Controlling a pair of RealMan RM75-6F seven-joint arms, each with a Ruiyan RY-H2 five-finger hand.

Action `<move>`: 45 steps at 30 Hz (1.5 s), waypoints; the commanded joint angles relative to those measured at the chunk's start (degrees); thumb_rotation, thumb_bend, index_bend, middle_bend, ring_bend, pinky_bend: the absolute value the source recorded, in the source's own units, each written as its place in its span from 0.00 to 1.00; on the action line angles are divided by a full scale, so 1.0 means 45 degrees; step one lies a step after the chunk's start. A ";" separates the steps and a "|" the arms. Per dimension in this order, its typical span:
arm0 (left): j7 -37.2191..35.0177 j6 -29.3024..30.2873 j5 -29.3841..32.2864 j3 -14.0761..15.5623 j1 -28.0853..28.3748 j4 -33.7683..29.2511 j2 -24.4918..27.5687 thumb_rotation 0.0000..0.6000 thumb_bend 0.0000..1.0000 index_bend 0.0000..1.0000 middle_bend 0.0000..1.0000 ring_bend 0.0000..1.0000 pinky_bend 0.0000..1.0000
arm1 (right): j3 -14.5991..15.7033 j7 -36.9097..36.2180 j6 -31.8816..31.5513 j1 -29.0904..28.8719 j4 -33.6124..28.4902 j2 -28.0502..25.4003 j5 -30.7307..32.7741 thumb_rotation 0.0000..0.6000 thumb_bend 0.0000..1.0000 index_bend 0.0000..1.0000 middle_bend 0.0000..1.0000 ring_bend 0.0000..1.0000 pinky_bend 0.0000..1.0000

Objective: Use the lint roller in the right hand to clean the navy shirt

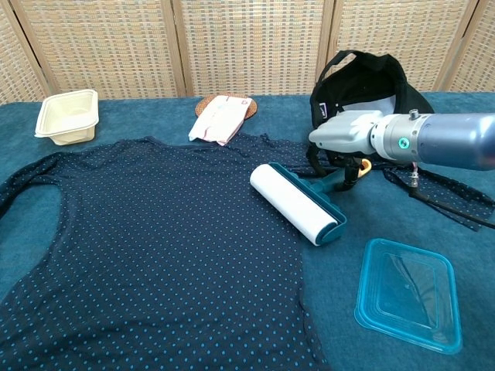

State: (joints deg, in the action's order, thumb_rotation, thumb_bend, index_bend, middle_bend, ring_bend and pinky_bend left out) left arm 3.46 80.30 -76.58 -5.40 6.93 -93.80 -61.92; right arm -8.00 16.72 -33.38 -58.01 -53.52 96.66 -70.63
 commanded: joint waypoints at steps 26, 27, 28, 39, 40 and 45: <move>-0.0748 -0.0425 -0.0189 0.0155 0.0109 -0.0046 0.0216 1.00 0.00 0.00 0.00 0.00 0.00 | -0.0957 0.2732 -0.1422 0.0010 -0.5957 -0.3394 0.3467 1.00 0.75 0.72 1.00 1.00 1.00; -0.0823 -0.0471 -0.0208 0.0168 0.0123 -0.0036 0.0237 1.00 0.00 0.00 0.00 0.00 0.00 | -0.0962 0.3167 -0.1565 -0.0102 -0.6341 -0.3513 0.4024 1.00 0.75 0.72 1.00 1.00 1.00; -0.0913 -0.0518 -0.0212 0.0175 0.0135 -0.0021 0.0257 1.00 0.00 0.00 0.00 0.00 0.00 | -0.0971 0.3586 -0.1742 -0.0233 -0.6731 -0.3600 0.4616 1.00 0.76 0.73 1.00 1.00 1.00; -0.1918 -0.1117 -0.0227 0.0230 0.0325 0.0142 0.0505 1.00 0.00 0.00 0.00 0.00 0.00 | -0.1706 0.9165 -0.6642 -0.3217 -0.8963 -0.1814 1.2791 1.00 0.83 0.74 1.00 1.00 1.00; -0.1942 -0.1133 -0.0223 0.0230 0.0331 0.0155 0.0509 1.00 0.00 0.00 0.00 0.00 0.00 | -0.1764 0.9335 -0.6821 -0.3344 -0.8936 -0.1695 1.3025 1.00 0.83 0.74 1.00 1.00 1.00; -0.2101 -0.1270 -0.0142 0.0216 0.0387 0.0237 0.0536 1.00 0.00 0.00 0.00 0.00 0.00 | -0.2182 1.0490 -0.7861 -0.4369 -0.8301 -0.0469 1.4024 1.00 0.84 0.74 1.00 1.00 1.00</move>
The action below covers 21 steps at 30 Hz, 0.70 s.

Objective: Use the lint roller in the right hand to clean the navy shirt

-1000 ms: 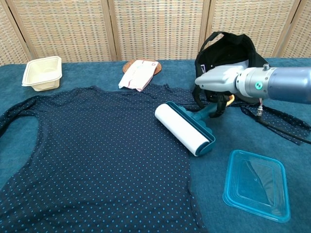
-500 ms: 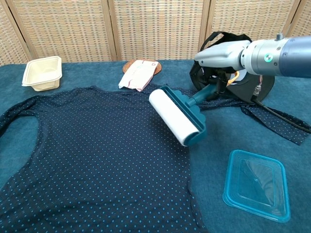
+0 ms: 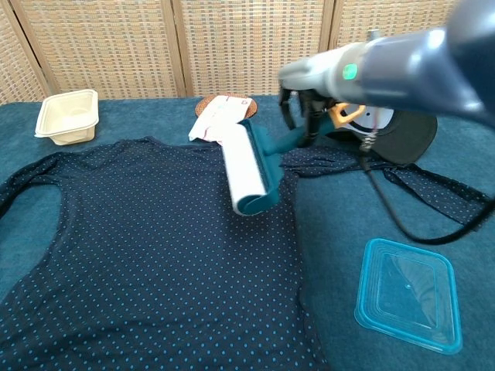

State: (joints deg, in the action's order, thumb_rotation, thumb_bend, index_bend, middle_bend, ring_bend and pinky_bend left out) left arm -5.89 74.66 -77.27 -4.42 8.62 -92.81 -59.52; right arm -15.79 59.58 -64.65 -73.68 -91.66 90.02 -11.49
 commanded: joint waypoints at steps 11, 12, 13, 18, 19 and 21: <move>-0.0015 0.0028 0.0068 -0.0004 0.0000 0.0011 0.0007 1.00 0.00 0.00 0.00 0.00 0.00 | -0.1051 0.1751 -0.1435 -0.1923 0.1919 0.3164 0.1006 1.00 0.85 0.75 1.00 1.00 1.00; 0.0004 0.0033 0.0068 -0.0003 0.0003 0.0009 0.0002 1.00 0.00 0.00 0.00 0.00 0.00 | -0.1115 0.1754 -0.1434 -0.1955 0.2055 0.3302 0.1001 1.00 0.86 0.75 1.00 1.00 1.00; 0.0035 0.0043 0.0067 0.0001 0.0001 0.0009 -0.0004 1.00 0.00 0.00 0.00 0.00 0.00 | -0.1213 0.1731 -0.1419 -0.1976 0.2166 0.3422 0.1019 1.00 0.86 0.75 1.00 1.00 1.00; 0.0158 0.0046 0.0112 0.0004 0.0011 0.0033 -0.0057 1.00 0.00 0.00 0.00 0.00 0.00 | -0.1322 0.2132 -0.1408 -0.2204 0.2786 0.3974 0.0982 1.00 0.86 0.75 1.00 1.00 1.00; 0.0173 0.0039 0.0125 0.0001 0.0016 0.0037 -0.0064 1.00 0.00 0.00 0.00 0.00 0.00 | -0.1366 0.2185 -0.1374 -0.2230 0.2862 0.4053 0.1034 1.00 0.86 0.75 1.00 1.00 1.00; 0.0200 0.0028 0.0156 -0.0008 0.0024 0.0050 -0.0074 1.00 0.00 0.00 0.00 0.00 0.00 | -0.1422 0.2362 -0.1278 -0.2290 0.3032 0.4228 0.1210 1.00 0.86 0.75 1.00 1.00 1.00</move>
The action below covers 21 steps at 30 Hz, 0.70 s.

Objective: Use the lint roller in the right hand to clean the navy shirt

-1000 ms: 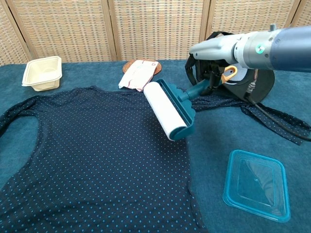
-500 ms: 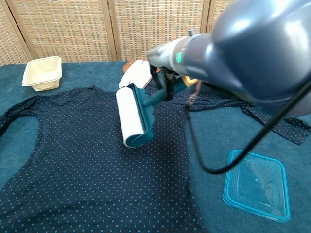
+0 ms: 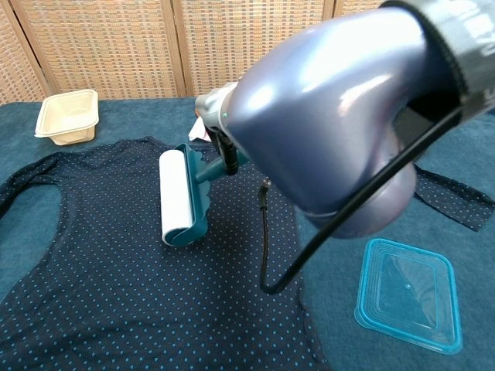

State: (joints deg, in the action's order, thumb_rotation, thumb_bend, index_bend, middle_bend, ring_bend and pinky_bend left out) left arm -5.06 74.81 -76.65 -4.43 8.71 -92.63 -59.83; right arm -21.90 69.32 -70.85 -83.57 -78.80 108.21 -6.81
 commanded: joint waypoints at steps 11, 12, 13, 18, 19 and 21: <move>0.0171 -0.0172 0.0323 -0.0076 0.0078 0.0135 -0.0117 1.00 0.00 0.00 0.00 0.00 0.00 | 0.0769 0.2566 -0.0571 -0.0065 0.1734 0.0916 0.0576 1.00 0.87 0.76 1.00 1.00 1.00; 0.0209 -0.0169 0.0301 -0.0059 0.0079 0.0123 -0.0128 1.00 0.00 0.00 0.00 0.00 0.00 | 0.0864 0.2826 -0.0713 0.0056 0.1609 0.0756 0.0577 1.00 0.87 0.76 1.00 1.00 1.00; 0.0243 -0.0161 0.0284 -0.0052 0.0083 0.0112 -0.0136 1.00 0.00 0.00 0.00 0.00 0.00 | 0.0932 0.3014 -0.0821 0.0143 0.1502 0.0624 0.0564 1.00 0.87 0.76 1.00 1.00 1.00; 0.0382 -0.0134 0.0225 -0.0020 0.0095 0.0046 -0.0175 1.00 0.00 0.00 0.00 0.00 0.00 | 0.1176 0.3510 -0.1195 0.0614 0.1017 0.0009 0.0373 1.00 0.87 0.76 1.00 1.00 1.00; 0.0403 -0.0127 0.0219 -0.0020 0.0098 0.0028 -0.0173 1.00 0.00 0.00 0.00 0.00 0.00 | 0.1228 0.3615 -0.1267 0.0710 0.0946 -0.0121 0.0340 1.00 0.87 0.76 1.00 1.00 1.00; 0.0443 -0.0118 0.0214 -0.0015 0.0100 0.0000 -0.0181 1.00 0.00 0.00 0.00 0.00 0.00 | 0.1301 0.3834 -0.1411 0.0892 0.0829 -0.0361 0.0324 1.00 0.87 0.76 1.00 1.00 1.00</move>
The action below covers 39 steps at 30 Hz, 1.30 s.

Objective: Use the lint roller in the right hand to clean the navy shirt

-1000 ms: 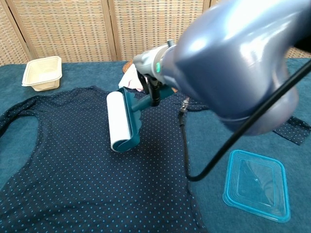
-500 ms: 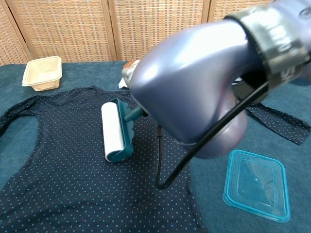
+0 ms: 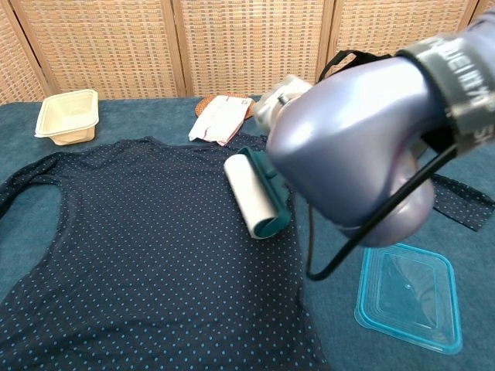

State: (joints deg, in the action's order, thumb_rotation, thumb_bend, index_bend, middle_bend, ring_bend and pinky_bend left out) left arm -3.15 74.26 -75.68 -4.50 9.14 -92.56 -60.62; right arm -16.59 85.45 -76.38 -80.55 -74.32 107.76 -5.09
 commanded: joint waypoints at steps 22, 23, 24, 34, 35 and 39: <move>-0.0145 -0.0211 0.0238 -0.0051 0.0075 0.0031 0.0005 1.00 0.00 0.00 0.00 0.00 0.00 | -0.1238 0.1085 -0.0007 -0.0362 0.0021 0.1407 -0.0259 1.00 0.87 0.76 1.00 1.00 1.00; -0.0182 -0.0213 0.0239 -0.0057 0.0075 0.0040 0.0013 1.00 0.00 0.00 0.00 0.00 0.00 | -0.1342 0.1142 0.0031 -0.0485 0.0114 0.1610 -0.0255 1.00 0.87 0.76 1.00 1.00 1.00; -0.0204 -0.0214 0.0237 -0.0058 0.0074 0.0046 0.0020 1.00 0.00 0.00 0.00 0.00 0.00 | -0.1407 0.1172 0.0061 -0.0571 0.0178 0.1749 -0.0269 1.00 0.87 0.76 1.00 1.00 1.00; -0.0233 -0.0283 0.0171 0.0014 0.0084 0.0116 0.0011 1.00 0.00 0.00 0.00 0.00 0.00 | -0.2228 0.1320 0.0272 -0.1617 0.1260 0.3476 -0.0758 1.00 0.87 0.76 1.00 1.00 1.00; -0.0229 -0.0270 0.0173 0.0017 0.0075 0.0112 0.0011 1.00 0.00 0.00 0.00 0.00 0.00 | -0.2188 0.1355 0.0270 -0.1589 0.1342 0.3524 -0.0794 1.00 0.87 0.76 1.00 1.00 1.00; -0.0235 -0.0223 0.0167 0.0024 0.0047 0.0116 0.0017 1.00 0.00 0.00 0.00 0.00 0.00 | -0.1928 0.1609 0.0070 -0.1293 0.1531 0.3372 -0.1025 1.00 0.87 0.76 1.00 1.00 1.00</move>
State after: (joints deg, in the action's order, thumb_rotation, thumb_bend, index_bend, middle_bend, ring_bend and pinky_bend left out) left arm -4.21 73.24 -74.92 -4.41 9.37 -92.06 -60.54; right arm -25.70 92.32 -75.57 -86.92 -67.64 123.41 -9.30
